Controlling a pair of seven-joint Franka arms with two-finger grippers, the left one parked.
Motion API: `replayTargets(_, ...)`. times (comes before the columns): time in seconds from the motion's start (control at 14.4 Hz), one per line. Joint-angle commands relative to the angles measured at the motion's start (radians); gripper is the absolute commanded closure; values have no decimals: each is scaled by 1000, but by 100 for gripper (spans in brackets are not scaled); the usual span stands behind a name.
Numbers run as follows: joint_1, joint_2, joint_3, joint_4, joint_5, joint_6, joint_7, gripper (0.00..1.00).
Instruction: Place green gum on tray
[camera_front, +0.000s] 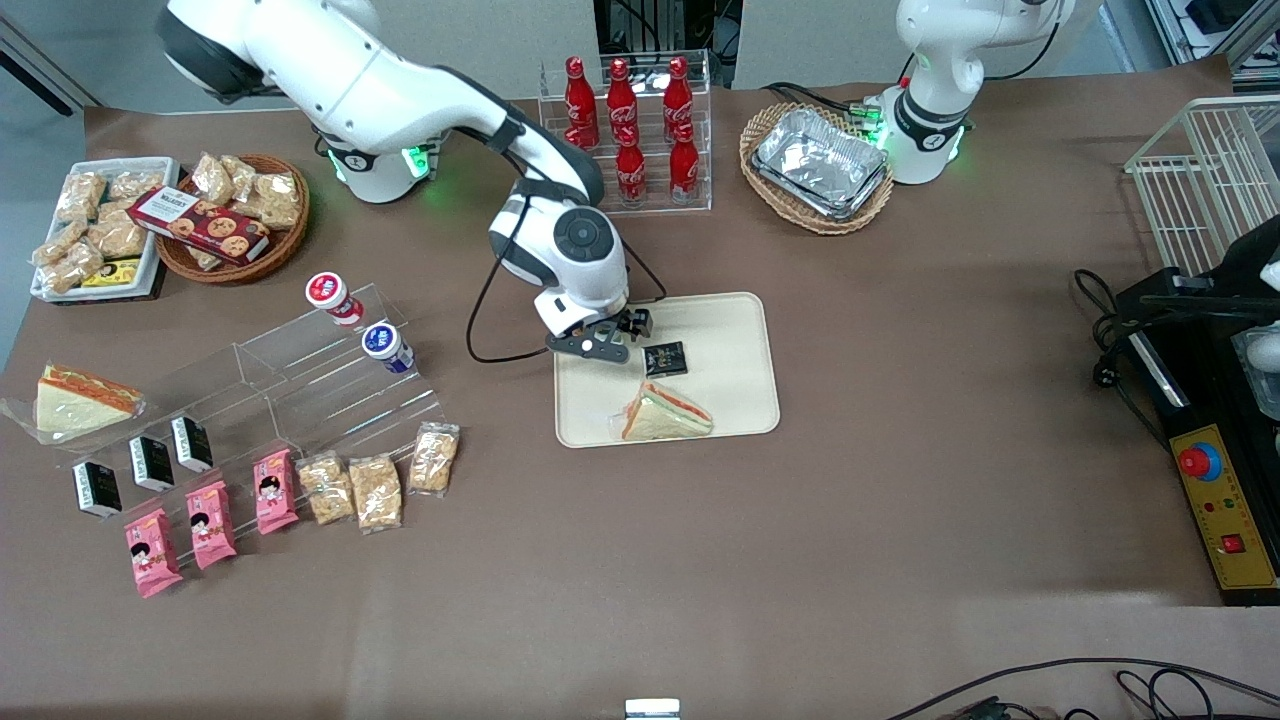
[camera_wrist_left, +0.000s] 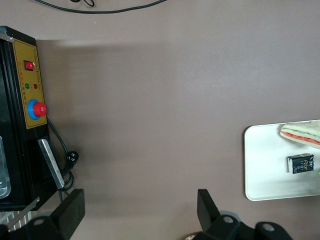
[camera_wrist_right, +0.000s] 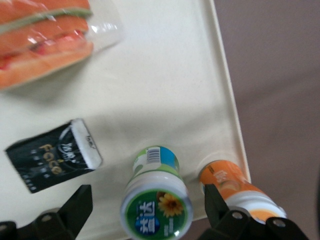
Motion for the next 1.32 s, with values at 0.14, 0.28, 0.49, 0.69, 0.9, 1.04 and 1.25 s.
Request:
replayTargets(0.14, -7, -235, 25, 130, 75, -358, -37, 0)
replayTargets(0.28, -41, -274, 19, 216, 102, -528, -188, 0)
replayTargets(0.49, -244, -344, 19, 239, 185, -624, -508, 0)
replayTargets(0.69, -509, -398, 20, 239, 218, -686, -910, 0)
replayTargets(0.9, -717, -466, 20, 239, 247, -719, -1149, 0)
replayTargets(1.04, -747, -483, 17, 274, 254, -786, -1195, 0)
replayTargets(1.25, -785, -475, 9, 333, 303, -793, -1241, 0)
